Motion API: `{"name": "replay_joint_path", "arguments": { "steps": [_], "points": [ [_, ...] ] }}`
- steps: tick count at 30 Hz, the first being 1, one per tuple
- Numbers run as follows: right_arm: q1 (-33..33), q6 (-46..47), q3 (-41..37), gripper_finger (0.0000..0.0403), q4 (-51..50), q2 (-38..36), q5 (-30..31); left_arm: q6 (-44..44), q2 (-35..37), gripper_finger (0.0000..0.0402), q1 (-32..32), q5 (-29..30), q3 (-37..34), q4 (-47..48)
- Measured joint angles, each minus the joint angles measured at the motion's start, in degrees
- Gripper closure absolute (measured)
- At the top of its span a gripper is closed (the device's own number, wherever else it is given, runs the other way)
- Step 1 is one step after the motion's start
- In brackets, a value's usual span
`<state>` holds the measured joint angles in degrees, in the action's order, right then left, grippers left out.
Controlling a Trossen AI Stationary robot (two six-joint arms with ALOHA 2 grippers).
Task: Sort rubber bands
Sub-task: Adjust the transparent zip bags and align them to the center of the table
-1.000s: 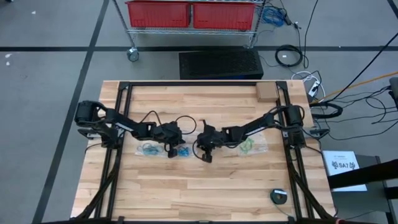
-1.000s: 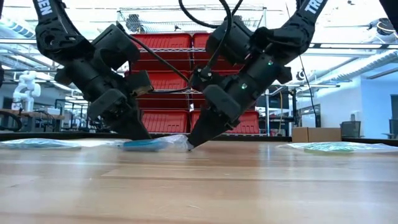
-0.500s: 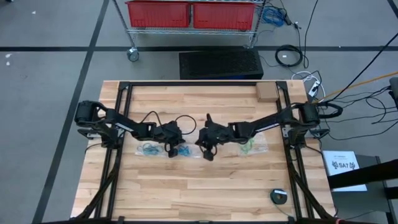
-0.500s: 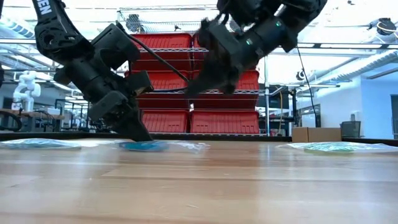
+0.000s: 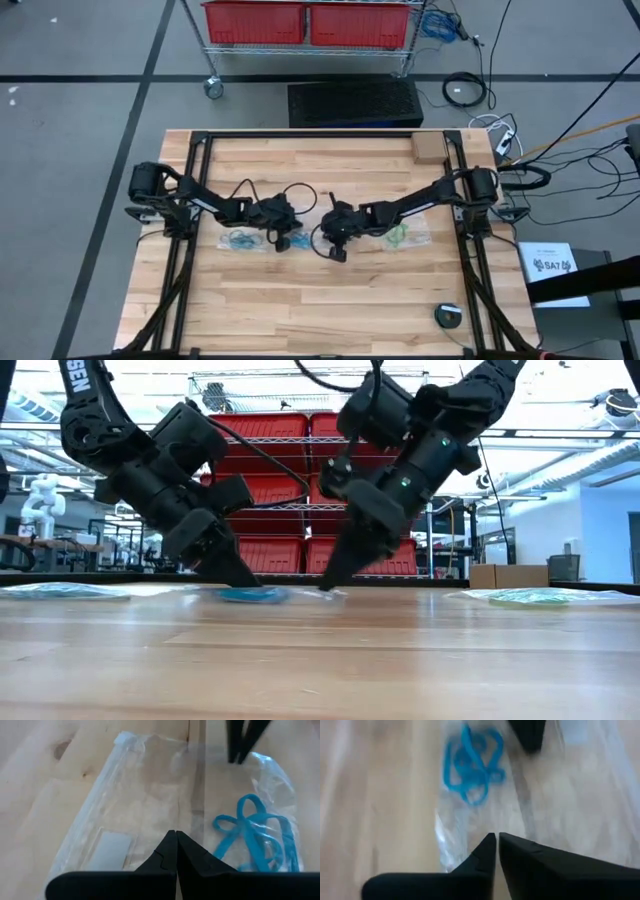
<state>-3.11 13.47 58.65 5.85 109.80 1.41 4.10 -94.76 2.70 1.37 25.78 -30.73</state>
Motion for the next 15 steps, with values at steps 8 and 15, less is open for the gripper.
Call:
{"name": "replay_joint_path", "arguments": {
  "steps": [8, 15],
  "points": [
    [0.0, 0.83, 0.2, 0.0401, -11.3, -0.44, 1.81, -0.35, 1.77, 0.04, 0.76, 0.54, -0.01, -2.27],
    [-0.48, -0.62, -0.09, 0.0402, -15.25, -5.88, 3.11, 0.18, 16.1, 0.04, 1.75, -1.0, 0.22, 13.93]
  ]
}}
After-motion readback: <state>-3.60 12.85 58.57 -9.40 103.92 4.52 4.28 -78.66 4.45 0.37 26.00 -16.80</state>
